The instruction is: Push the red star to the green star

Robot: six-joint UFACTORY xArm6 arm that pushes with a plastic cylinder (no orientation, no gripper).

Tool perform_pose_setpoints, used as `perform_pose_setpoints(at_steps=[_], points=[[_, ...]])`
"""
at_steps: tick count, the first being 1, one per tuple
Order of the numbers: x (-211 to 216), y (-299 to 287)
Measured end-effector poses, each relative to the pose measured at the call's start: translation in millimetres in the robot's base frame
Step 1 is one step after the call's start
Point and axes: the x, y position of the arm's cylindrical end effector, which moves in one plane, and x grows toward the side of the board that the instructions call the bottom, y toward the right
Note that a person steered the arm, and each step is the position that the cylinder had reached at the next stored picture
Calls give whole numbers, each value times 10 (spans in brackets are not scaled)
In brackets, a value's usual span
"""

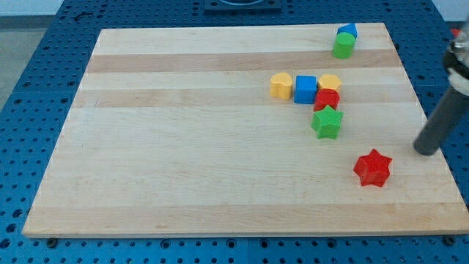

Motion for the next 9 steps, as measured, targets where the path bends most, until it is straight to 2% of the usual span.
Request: perform_pose_setpoints(at_steps=[1, 2, 5, 6, 7, 9], points=[[311, 75], [420, -103], [268, -1538], [183, -1778], [184, -1778], [452, -1978]])
